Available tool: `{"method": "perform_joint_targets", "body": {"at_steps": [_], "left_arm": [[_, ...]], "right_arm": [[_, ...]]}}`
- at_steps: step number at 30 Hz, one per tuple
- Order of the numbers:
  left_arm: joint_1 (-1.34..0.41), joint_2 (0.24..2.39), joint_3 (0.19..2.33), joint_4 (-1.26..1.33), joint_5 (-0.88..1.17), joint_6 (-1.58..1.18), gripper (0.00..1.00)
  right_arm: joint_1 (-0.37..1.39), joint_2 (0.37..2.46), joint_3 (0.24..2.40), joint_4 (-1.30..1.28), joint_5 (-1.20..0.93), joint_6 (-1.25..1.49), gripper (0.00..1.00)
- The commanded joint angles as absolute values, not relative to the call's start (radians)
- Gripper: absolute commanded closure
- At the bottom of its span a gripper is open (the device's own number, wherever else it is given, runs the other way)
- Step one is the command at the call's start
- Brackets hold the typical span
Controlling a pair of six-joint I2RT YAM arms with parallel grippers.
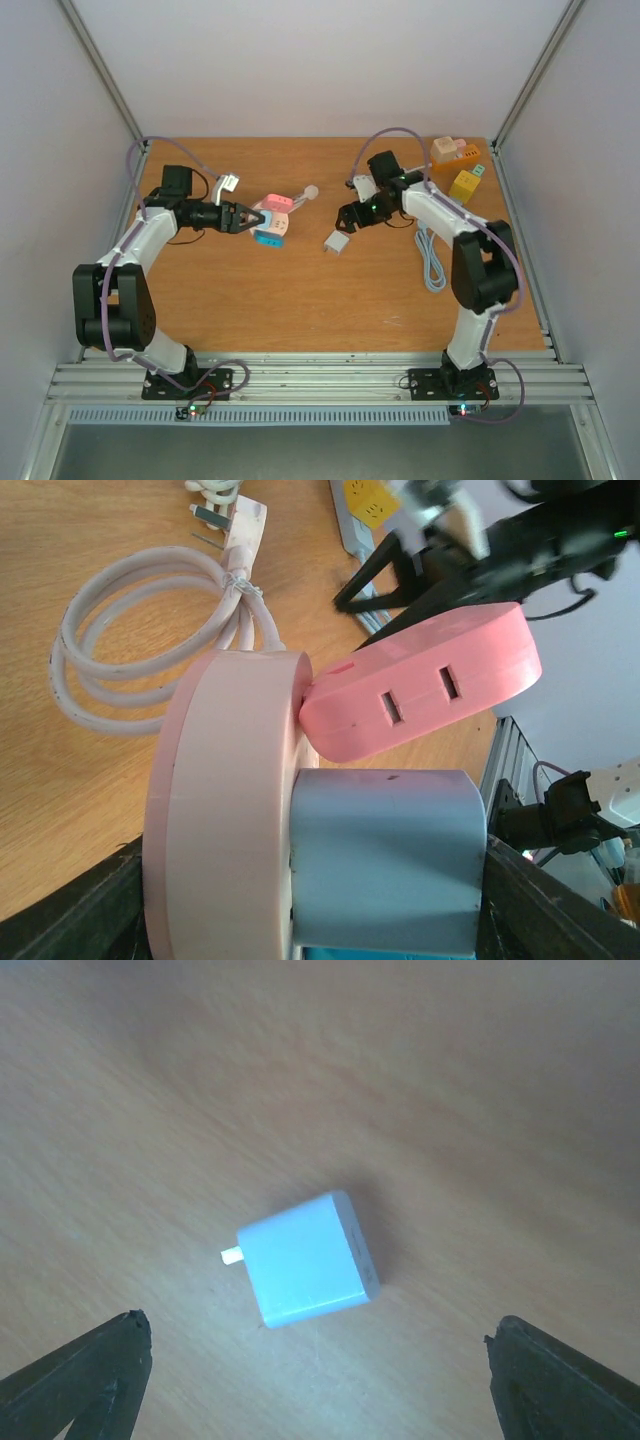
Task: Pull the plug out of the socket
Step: Place the plug at the center of the board, then remove the plug from the socket.
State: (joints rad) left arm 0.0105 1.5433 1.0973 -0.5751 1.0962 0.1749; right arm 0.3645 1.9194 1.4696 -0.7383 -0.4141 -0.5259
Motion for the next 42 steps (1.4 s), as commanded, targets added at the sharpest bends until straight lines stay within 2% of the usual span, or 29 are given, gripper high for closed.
{"method": "perform_joint_targets", "body": {"at_steps": [1,9,12,24,30,42], "left_arm": [[-0.032,1.542,1.120,-0.514,1.179,0.206,0.99],[-0.106,1.598,1.156,-0.585,1.194,0.246,1.00],[-0.129,1.619,1.163,-0.598,1.215,0.246,1.00],[-0.185,1.692,1.308,-0.956,1.267,0.498,1.00],[-0.195,1.647,1.236,-0.864,1.231,0.480,1.00],[-0.210,1.648,1.226,-0.850,1.216,0.482,1.00]], "right_arm": [[0.363,1.726,1.412,-0.603,-0.341,-0.632,0.07],[0.466,1.402,1.183,-0.352,-0.292,-0.890,0.07],[0.531,1.342,1.147,-0.359,-0.286,-0.983,0.08],[0.681,1.402,1.187,-0.427,-0.233,-0.965,0.21],[0.702,1.426,1.183,-0.421,-0.258,-0.916,0.28],[0.750,1.432,1.147,-0.377,-0.223,-0.912,0.46]]}}
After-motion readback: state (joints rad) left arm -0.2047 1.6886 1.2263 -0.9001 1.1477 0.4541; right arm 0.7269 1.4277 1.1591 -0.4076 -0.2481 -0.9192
